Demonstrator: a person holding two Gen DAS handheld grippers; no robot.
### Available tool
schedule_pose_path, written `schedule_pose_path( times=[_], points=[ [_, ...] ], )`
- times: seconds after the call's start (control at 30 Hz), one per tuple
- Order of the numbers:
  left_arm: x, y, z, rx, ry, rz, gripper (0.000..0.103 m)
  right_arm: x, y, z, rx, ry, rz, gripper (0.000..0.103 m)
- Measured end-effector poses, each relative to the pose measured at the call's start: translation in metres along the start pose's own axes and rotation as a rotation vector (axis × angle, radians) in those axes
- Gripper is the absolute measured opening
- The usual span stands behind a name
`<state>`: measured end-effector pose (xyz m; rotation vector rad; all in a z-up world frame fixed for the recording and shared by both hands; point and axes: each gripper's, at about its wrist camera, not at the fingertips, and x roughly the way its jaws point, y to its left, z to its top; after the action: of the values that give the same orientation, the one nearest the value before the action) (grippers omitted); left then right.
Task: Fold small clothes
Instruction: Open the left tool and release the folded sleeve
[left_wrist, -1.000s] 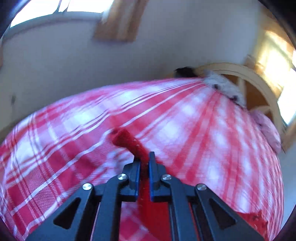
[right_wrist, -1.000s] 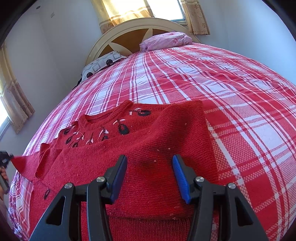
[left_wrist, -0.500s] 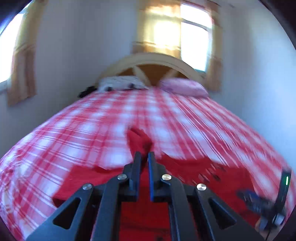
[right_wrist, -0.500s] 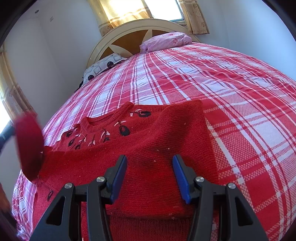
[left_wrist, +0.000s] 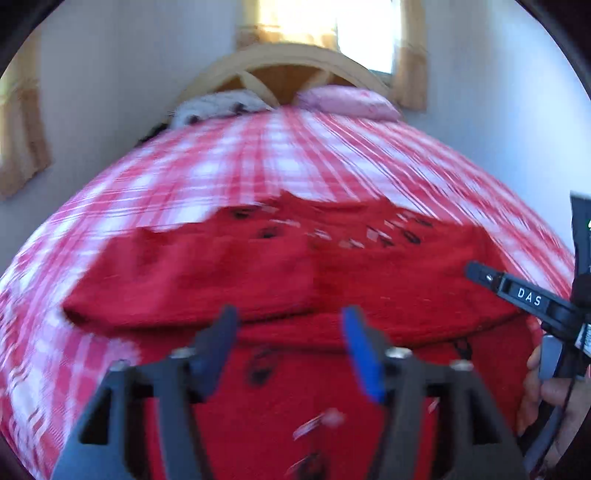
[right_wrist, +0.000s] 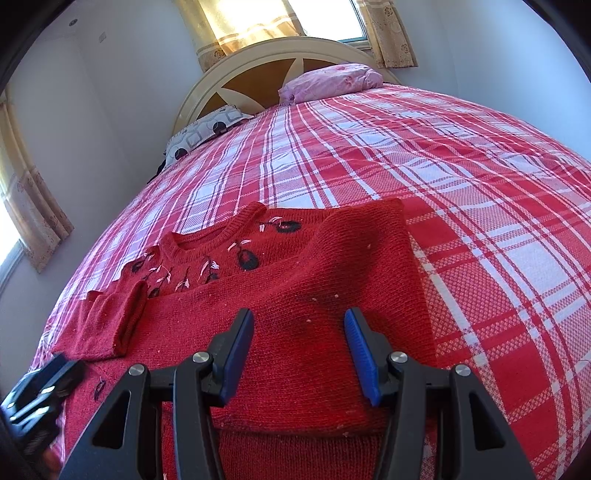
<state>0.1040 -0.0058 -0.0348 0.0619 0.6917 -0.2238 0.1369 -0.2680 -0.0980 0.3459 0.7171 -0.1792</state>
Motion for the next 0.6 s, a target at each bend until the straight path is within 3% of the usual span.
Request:
schedule_pose_path(
  times=[0.07, 0.17, 0.2, 0.3, 0.37, 0.4, 0.53, 0.6],
  points=[
    [-0.014, 0.021, -0.008, -0.024, -0.019, 0.054, 0.067, -0.007, 0.010, 0.003, -0.027, -0.015, -0.013, 0.053],
    [-0.015, 0.052, -0.021, -0.120, 0.002, 0.098, 0.067, -0.025, 0.028, 0.005, 0.004, -0.054, 0.147, 0.053],
    [-0.009, 0.062, -0.024, -0.161, 0.018, 0.105, 0.067, -0.026, 0.043, 0.005, -0.004, -0.039, 0.215, 0.053],
    [0.011, 0.087, -0.038, -0.270, 0.108, 0.120, 0.065, -0.012, 0.087, 0.001, -0.093, 0.055, 0.298, 0.053],
    [0.021, 0.095, -0.047, -0.323, 0.144, 0.096, 0.065, 0.004, 0.106, -0.003, -0.112, 0.111, 0.326, 0.053],
    [0.017, 0.092, -0.049, -0.314, 0.108, 0.103, 0.065, 0.016, 0.115, -0.005, -0.111, 0.141, 0.333, 0.053],
    [0.015, 0.078, -0.054, -0.263, 0.086, 0.140, 0.069, 0.062, 0.134, -0.012, -0.053, 0.241, 0.337, 0.053],
    [0.016, 0.080, -0.055, -0.281, 0.080, 0.116, 0.072, 0.066, 0.146, -0.014, -0.085, 0.206, 0.322, 0.053]
  ],
)
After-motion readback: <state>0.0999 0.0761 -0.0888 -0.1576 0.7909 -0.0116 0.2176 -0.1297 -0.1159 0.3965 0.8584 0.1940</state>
